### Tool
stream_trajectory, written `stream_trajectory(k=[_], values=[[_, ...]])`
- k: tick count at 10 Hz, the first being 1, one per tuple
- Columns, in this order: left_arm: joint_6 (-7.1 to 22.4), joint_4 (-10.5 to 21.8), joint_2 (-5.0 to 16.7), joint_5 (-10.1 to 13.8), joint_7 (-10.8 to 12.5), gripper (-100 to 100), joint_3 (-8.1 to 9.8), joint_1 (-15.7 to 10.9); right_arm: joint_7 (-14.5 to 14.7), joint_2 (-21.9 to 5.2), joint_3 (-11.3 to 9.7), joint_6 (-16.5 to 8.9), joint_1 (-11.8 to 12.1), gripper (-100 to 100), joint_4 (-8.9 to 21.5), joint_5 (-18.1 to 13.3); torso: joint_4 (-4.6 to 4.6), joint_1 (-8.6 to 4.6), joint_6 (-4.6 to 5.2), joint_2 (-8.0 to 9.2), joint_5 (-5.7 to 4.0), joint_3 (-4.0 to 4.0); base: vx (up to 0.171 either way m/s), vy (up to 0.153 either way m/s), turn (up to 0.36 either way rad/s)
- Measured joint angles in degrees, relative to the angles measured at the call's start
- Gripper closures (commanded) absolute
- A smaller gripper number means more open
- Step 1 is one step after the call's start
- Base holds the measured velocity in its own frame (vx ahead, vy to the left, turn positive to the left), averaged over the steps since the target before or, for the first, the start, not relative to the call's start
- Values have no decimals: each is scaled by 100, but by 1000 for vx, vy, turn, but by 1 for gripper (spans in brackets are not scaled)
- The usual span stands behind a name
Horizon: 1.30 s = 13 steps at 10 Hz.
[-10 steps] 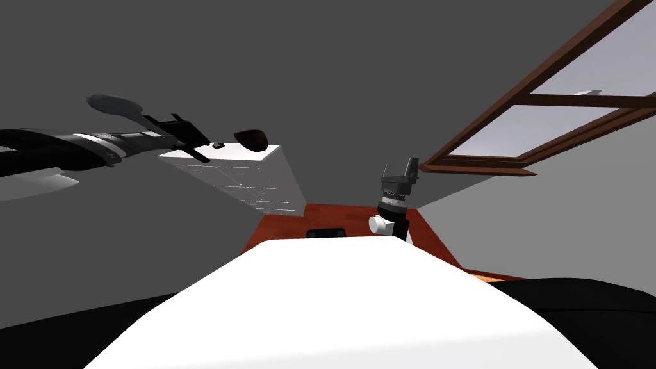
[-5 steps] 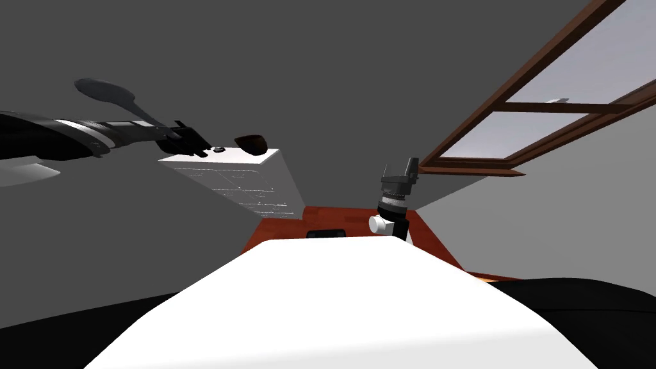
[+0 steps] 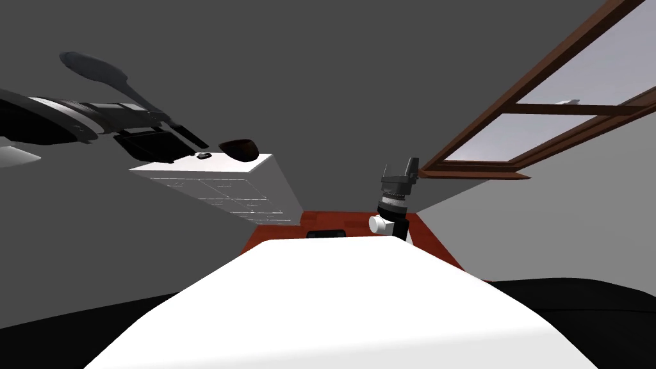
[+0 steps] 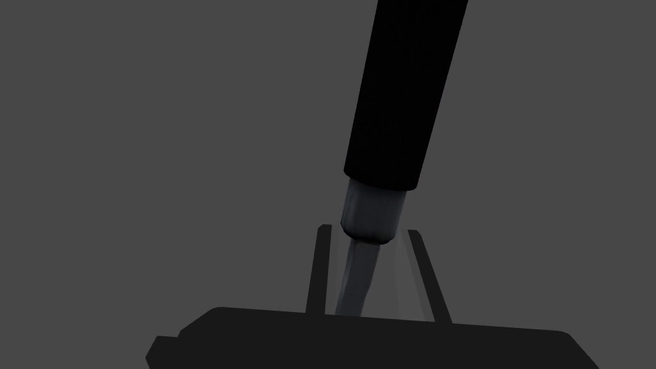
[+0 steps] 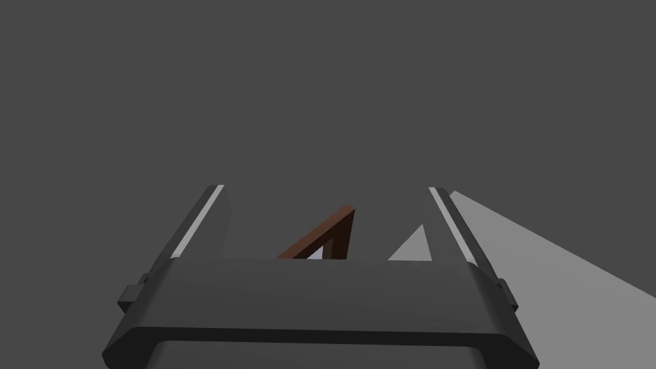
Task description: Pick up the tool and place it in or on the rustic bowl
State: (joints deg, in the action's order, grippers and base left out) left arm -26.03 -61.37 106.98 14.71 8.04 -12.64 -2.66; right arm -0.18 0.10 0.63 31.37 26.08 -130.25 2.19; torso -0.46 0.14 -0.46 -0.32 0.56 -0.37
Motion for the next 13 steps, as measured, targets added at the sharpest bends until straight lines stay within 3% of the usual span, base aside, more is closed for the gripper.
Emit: stream_trajectory(k=[3, 6, 8, 9, 13], values=[[-73, -99, 163, 298, -76, 100, -18, 17, 0, 0, 0, 0, -1, 0, 0, 0, 12, 17, -7, 37, 9, 23, 74, -7, -16], [-128, -93, 151, -150, 331, 100, -148, -409, 0, 0, 0, 0, 0, 0, 0, 0, 16, 21, -4, 31, 8, 23, 118, -1, -32], [-157, -191, 280, 207, 191, 100, -128, -303, 0, 0, 0, 0, 0, 0, 0, 0, 14, 23, -3, 34, 13, 24, 85, -7, -23], [-164, -198, 288, 226, 171, -100, -125, -305, 0, 0, 0, 0, -1, 0, 0, 0, 16, 28, -7, 52, 17, 32, 10, -2, -2], [-164, -199, 287, 223, 173, -100, -124, -305, 0, 0, 0, -1, -2, 0, 1, 0, 25, 36, -10, 84, 20, 52, 1, 0, 0]])
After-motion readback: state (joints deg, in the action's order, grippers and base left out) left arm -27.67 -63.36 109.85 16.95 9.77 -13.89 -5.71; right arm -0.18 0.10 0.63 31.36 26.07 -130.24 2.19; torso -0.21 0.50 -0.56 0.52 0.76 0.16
